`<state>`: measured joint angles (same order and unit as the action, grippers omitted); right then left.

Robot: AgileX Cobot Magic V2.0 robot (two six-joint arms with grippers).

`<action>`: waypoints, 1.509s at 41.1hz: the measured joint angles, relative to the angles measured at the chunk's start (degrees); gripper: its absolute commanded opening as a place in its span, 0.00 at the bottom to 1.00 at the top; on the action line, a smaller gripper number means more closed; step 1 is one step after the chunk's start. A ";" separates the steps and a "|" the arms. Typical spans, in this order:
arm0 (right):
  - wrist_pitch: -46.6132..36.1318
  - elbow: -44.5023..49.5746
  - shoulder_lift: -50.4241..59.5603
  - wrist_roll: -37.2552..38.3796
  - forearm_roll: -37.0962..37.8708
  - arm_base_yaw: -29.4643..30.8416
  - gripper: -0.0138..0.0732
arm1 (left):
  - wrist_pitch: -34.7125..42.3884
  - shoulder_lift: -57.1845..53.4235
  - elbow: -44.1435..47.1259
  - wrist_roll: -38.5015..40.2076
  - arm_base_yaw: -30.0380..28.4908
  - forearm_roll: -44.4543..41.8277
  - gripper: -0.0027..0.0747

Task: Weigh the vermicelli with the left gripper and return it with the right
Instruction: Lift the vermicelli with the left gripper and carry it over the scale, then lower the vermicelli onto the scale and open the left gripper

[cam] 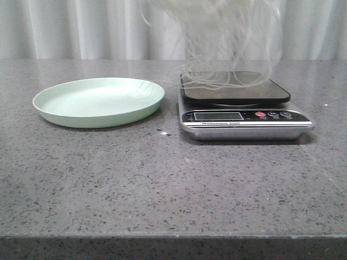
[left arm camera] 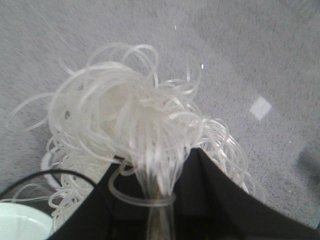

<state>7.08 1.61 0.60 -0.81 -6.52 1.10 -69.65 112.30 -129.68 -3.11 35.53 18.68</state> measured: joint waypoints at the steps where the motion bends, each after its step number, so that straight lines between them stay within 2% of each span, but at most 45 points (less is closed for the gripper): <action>1: 0.00 0.00 0.00 0.00 0.00 0.00 0.33 | 0.02 0.65 0.00 0.00 0.32 0.00 0.21; 15: 0.00 0.00 0.00 0.00 -0.09 0.00 0.33 | 3.12 8.47 0.00 0.00 2.40 -0.52 0.21; 35: 0.00 0.00 0.00 0.00 -0.09 0.00 0.33 | 0.63 11.26 0.00 0.00 2.40 -3.04 0.22; 40: 0.00 0.00 0.00 0.00 -0.09 0.00 0.33 | 0.09 11.26 0.00 0.00 2.40 -3.04 0.33; 45: 0.00 0.00 0.00 0.00 -0.09 0.00 0.33 | -0.13 11.26 0.00 0.00 2.40 -3.04 0.56; 48: 0.00 0.00 0.00 0.00 -0.09 0.00 0.33 | -0.20 11.26 0.00 0.00 2.40 -3.04 0.66; 53: 0.00 0.00 0.00 0.00 -0.09 0.00 0.33 | -0.69 11.26 -0.38 0.00 2.40 -3.04 0.73; 62: 0.00 0.00 0.00 0.00 -0.09 0.00 0.33 | -1.99 11.26 -3.54 0.00 2.40 -3.55 0.73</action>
<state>7.08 1.61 0.60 -0.81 -6.61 1.10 -71.64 123.56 -133.22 -3.11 37.93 15.13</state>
